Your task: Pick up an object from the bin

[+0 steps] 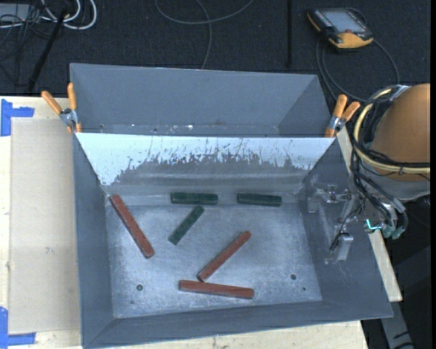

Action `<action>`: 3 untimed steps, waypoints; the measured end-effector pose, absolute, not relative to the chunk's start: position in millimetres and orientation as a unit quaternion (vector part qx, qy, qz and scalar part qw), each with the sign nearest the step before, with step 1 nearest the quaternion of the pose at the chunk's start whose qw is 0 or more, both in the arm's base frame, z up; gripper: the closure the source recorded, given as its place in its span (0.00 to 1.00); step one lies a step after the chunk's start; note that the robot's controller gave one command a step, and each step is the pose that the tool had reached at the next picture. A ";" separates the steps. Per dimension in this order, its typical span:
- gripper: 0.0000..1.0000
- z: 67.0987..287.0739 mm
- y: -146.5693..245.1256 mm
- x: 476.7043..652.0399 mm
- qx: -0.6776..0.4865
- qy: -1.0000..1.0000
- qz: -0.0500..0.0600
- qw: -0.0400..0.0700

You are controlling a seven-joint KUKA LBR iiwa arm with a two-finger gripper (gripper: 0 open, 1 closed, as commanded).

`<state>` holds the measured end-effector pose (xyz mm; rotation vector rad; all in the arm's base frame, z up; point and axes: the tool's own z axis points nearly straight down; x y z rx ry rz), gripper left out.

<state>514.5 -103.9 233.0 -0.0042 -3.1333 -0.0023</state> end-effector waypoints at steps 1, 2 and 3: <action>0.00 236.5 -103.4 516.0 0.000 -1.000 0.000 0.001; 0.00 197.8 -67.3 507.1 0.042 -0.999 0.001 -0.002; 0.00 168.5 -8.0 505.4 0.131 -0.991 0.000 0.001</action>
Offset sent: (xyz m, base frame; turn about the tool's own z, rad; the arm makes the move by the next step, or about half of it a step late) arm -0.0174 0.0750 -0.0747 -0.1724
